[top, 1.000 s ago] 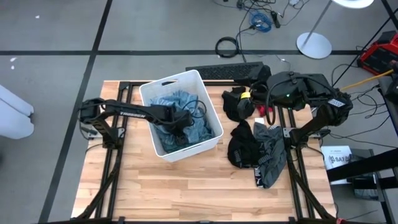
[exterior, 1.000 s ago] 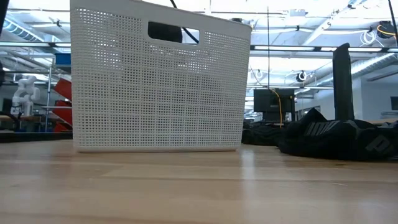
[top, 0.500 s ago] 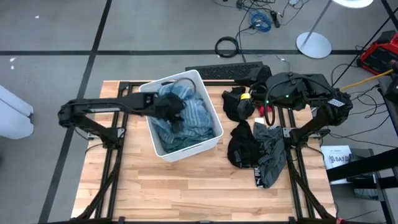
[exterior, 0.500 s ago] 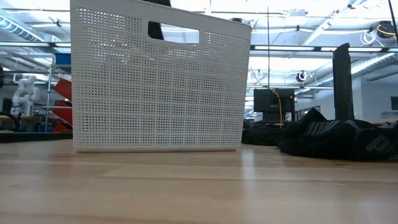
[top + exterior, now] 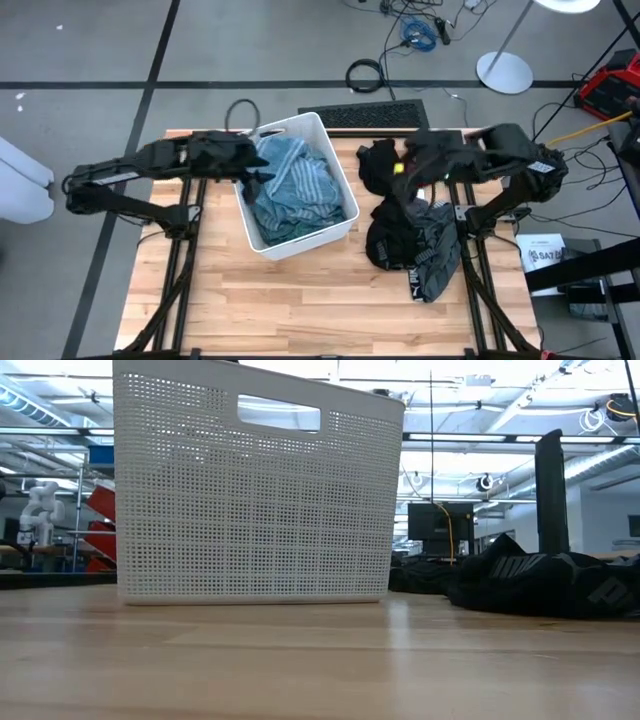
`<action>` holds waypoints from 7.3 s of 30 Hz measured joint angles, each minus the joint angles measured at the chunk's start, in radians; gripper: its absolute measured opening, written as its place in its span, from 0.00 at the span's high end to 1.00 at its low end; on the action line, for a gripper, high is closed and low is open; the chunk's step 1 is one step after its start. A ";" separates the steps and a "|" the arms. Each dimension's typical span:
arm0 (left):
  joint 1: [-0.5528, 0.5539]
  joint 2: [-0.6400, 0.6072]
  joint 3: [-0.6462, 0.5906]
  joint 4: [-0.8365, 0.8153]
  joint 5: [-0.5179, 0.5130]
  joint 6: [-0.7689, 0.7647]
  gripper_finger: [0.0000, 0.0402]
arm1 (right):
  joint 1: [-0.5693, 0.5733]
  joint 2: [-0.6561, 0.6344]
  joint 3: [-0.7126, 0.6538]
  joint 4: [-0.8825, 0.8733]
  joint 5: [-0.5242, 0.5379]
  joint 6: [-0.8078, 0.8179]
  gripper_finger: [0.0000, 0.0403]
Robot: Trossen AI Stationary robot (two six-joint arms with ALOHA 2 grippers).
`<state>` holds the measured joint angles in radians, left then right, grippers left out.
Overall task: Sort clothes
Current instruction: Put the gray short into the white laundry bin
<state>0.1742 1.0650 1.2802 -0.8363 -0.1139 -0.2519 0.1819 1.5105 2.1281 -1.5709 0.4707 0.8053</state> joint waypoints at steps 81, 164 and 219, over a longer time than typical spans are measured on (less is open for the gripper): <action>-0.103 -0.023 -0.063 0.260 -0.021 -0.058 0.47 | -0.170 -0.271 -0.931 0.533 -0.065 0.525 1.00; -0.063 0.325 -0.063 1.124 0.522 -0.180 0.47 | -0.049 -0.267 -0.364 1.294 -0.347 -0.294 1.00; -0.063 0.209 0.135 1.227 1.073 -0.440 0.99 | 0.234 -0.240 -0.364 1.339 -0.341 -0.450 0.58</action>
<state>0.1112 1.2743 1.4155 0.3909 0.9589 -0.6918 0.4164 1.2707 1.7641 -0.2317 0.1299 0.3551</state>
